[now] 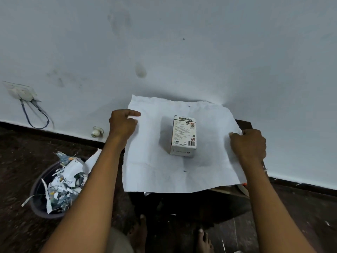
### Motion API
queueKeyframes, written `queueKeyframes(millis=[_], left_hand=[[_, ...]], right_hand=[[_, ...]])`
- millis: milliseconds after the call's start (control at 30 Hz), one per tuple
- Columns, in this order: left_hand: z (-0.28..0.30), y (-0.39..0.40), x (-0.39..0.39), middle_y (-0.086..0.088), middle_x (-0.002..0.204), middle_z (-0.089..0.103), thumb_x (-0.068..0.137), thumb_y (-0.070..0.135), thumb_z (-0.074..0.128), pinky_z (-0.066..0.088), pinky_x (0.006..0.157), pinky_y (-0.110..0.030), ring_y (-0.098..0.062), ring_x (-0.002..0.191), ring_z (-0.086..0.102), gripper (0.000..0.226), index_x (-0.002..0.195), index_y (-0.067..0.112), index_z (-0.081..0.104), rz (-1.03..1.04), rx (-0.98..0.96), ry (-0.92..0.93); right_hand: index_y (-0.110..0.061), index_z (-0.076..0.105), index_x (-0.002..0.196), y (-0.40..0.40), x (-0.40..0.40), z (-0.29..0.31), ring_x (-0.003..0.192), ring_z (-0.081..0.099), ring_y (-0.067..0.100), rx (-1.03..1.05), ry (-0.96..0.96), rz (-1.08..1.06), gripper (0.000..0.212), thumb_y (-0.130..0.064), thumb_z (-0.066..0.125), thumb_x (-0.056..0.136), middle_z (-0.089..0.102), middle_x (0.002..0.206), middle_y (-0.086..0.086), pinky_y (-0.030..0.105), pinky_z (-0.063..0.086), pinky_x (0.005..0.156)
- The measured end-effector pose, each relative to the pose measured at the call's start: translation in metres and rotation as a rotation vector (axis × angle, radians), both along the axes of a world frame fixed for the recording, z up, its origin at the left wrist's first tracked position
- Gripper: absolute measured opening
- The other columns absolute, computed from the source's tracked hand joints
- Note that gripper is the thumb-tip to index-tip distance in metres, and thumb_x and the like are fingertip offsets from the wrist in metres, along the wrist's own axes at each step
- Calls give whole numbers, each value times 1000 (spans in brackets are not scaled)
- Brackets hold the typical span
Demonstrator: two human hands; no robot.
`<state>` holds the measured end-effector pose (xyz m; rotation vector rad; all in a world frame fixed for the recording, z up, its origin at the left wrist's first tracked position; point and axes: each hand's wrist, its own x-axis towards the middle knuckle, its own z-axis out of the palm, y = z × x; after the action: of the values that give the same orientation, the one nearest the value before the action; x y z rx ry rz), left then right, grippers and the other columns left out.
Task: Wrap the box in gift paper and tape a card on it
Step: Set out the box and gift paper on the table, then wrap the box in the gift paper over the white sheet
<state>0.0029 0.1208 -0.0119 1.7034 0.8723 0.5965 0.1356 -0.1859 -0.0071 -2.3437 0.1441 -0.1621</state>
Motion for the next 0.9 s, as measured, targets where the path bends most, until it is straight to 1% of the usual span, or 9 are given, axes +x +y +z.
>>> queueKeyframes(millis=[133,233,333,433,533,667,767,800,900], left_hand=[[-10,-13,17,0,117,67,91,-7,60,39,66,4,-8,95,63,31,100,19,75,-33,43,-9],[-19,-17,19,-1,135,60,92,0,63,41,87,-10,-17,123,57,35,116,23,69,-66,32,16],[-22,-15,10,-5,141,53,88,10,72,44,103,-31,-23,131,51,67,147,28,46,-68,23,116],[-20,-9,1,-3,131,50,84,11,76,45,95,-34,-24,117,52,91,157,28,24,-53,-5,235],[-22,-9,-2,-7,126,54,81,3,76,50,89,-36,-24,105,55,79,149,16,39,17,26,279],[-27,-17,2,-3,89,66,78,-1,72,54,92,-44,-33,108,63,47,123,10,62,83,125,185],[-27,-25,4,-12,109,68,82,-1,68,50,86,-34,-32,108,62,45,125,8,60,61,151,173],[-28,-27,4,-14,119,65,83,0,66,48,87,-34,-32,112,60,51,132,7,55,48,152,195],[-27,-33,4,-19,143,44,83,3,65,39,106,-45,-37,134,41,74,150,7,34,3,210,331]], right_hand=[[-5,59,73,-4,-3,-4,61,51,19,4,21,-11,16,-13,64,86,54,69,1,25,29,52],[-3,59,76,-5,-3,-6,64,51,21,5,40,3,10,-9,61,83,54,72,1,30,38,61],[-6,52,72,-7,-3,-8,67,51,25,12,52,8,13,-7,60,82,53,73,3,29,37,61],[-8,46,67,-11,-1,-11,67,49,26,29,59,4,21,-6,59,84,50,71,3,28,33,55],[-6,48,66,-16,4,-11,71,50,30,83,128,4,22,-7,59,85,50,68,4,28,37,56],[-4,65,93,-21,7,-3,89,59,30,303,314,73,14,-18,62,94,64,92,10,36,47,82],[-7,66,104,-31,7,6,90,65,31,581,487,78,18,-21,54,100,70,101,12,37,52,78],[-7,68,105,-35,7,7,88,67,32,589,502,97,20,-23,57,99,71,99,14,37,53,74],[2,70,105,-45,6,2,96,71,43,364,409,192,46,-32,82,76,74,105,21,55,59,90]])
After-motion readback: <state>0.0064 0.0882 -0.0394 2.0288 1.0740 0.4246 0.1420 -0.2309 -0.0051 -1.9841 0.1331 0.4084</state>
